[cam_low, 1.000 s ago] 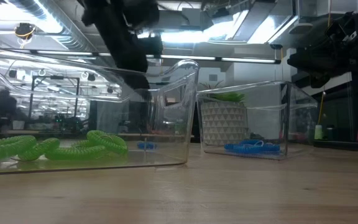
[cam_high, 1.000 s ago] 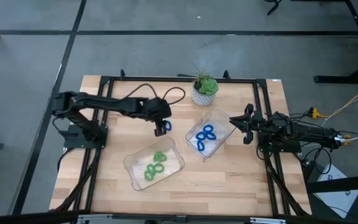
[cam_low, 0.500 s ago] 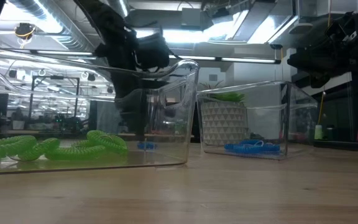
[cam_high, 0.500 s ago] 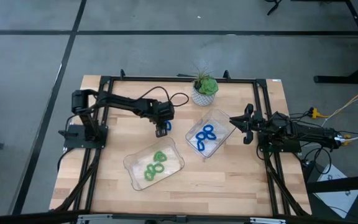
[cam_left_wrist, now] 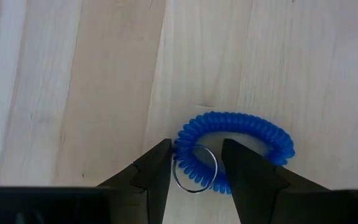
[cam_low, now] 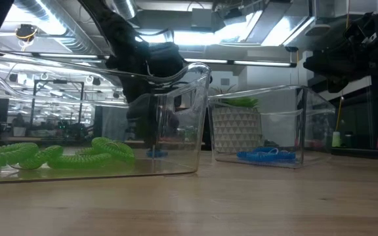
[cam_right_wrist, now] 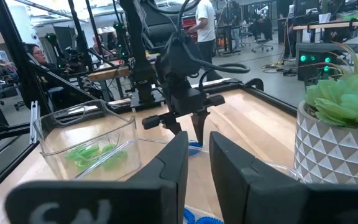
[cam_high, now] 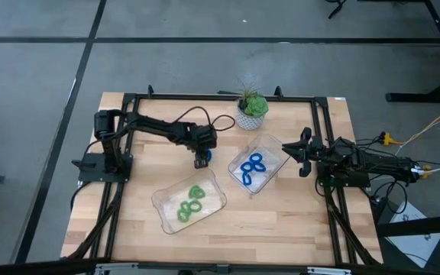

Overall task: Sort spring keychains
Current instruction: Put the blue spring keychain into the top transparent bin

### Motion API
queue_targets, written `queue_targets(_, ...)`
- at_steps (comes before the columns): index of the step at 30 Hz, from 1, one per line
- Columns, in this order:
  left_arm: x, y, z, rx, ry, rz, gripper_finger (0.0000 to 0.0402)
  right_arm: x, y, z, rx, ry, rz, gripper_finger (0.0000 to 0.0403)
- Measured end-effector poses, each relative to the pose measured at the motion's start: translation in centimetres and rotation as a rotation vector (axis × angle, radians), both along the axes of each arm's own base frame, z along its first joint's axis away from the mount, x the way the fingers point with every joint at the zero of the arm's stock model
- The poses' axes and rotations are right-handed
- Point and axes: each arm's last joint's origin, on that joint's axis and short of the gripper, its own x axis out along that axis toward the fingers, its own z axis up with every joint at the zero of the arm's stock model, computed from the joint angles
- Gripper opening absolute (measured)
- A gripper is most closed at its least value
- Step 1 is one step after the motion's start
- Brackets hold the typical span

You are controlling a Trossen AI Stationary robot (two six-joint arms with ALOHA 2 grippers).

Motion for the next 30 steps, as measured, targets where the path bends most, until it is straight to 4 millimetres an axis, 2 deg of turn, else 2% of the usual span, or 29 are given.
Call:
queue_targets(6, 0.0, 0.0, -0.3, -0.023, 0.008, -0.007, 0.0122, 0.0, 0.0, 0.0, 0.0, 0.0, 0.0, 0.0067)
queue_targets(16, 0.0, -0.1, -0.4, -0.029, 0.01, 0.002, 0.0017, 0.0, 0.0, 0.0, 0.0, 0.0, 0.0, 0.0067)
queue_targets(23, 0.0, 0.0, -0.3, -0.032, 0.002, 0.031, 0.0021, 0.0, 0.0, 0.0, 0.0, 0.0, 0.0, 0.0067)
queue_targets(27, -0.5, 0.0, 0.4, 0.003, 0.009, 0.045, 0.0013, 0.0, 0.0, 0.0, 0.0, 0.0, 0.0, 0.0067)
queue_targets(30, -0.8, 0.5, 1.8, 0.053, -0.029, 0.075, 0.001, 0.0, 0.0, 0.0, 0.0, 0.0, 0.0, 0.0067)
